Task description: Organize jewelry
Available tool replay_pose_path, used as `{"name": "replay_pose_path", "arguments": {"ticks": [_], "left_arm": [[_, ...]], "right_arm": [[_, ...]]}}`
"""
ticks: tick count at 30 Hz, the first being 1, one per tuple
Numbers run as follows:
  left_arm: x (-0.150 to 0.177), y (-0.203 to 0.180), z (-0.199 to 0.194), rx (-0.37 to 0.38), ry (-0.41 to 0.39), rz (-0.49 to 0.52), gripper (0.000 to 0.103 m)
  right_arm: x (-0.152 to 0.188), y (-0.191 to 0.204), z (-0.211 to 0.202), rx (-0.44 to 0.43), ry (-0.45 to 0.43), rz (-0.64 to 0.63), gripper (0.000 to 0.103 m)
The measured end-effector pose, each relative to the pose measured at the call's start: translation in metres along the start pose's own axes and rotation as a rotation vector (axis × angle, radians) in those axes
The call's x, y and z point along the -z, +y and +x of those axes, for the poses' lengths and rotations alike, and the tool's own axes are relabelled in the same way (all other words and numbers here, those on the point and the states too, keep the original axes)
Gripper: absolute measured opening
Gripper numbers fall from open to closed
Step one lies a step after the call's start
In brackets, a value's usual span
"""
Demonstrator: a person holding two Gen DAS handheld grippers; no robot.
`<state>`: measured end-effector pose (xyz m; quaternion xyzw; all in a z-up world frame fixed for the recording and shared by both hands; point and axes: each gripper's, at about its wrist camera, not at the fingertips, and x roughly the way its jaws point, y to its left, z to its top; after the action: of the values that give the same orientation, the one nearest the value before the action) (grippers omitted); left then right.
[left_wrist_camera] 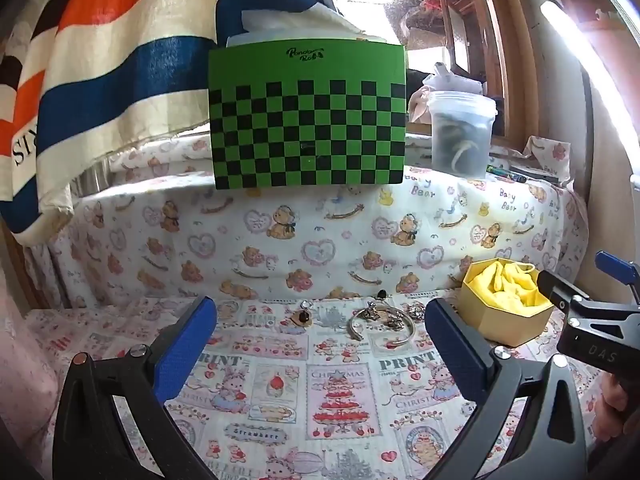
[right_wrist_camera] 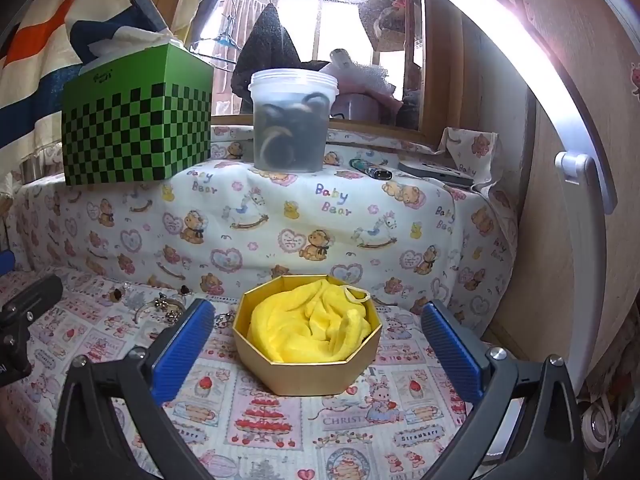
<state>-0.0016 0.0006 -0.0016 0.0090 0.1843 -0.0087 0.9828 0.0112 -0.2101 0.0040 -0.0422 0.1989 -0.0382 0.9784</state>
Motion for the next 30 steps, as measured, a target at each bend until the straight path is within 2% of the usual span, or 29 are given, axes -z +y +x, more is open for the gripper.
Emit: {"name": "replay_pose_path", "arguments": {"ticks": [11, 14, 30], "left_arm": [[-0.006, 0.011, 0.013, -0.013, 0.045, -0.057, 0.103], [0.001, 0.014, 0.008, -0.012, 0.04, -0.065, 0.103], [-0.001, 0.007, 0.002, -0.006, 0.013, -0.028, 0.103]], "right_arm": [[-0.001, -0.001, 0.004, -0.004, 0.02, 0.007, 0.103], [-0.001, -0.001, 0.004, -0.002, 0.019, 0.012, 0.103], [-0.001, -0.002, 0.005, -0.002, 0.022, 0.007, 0.103]]}}
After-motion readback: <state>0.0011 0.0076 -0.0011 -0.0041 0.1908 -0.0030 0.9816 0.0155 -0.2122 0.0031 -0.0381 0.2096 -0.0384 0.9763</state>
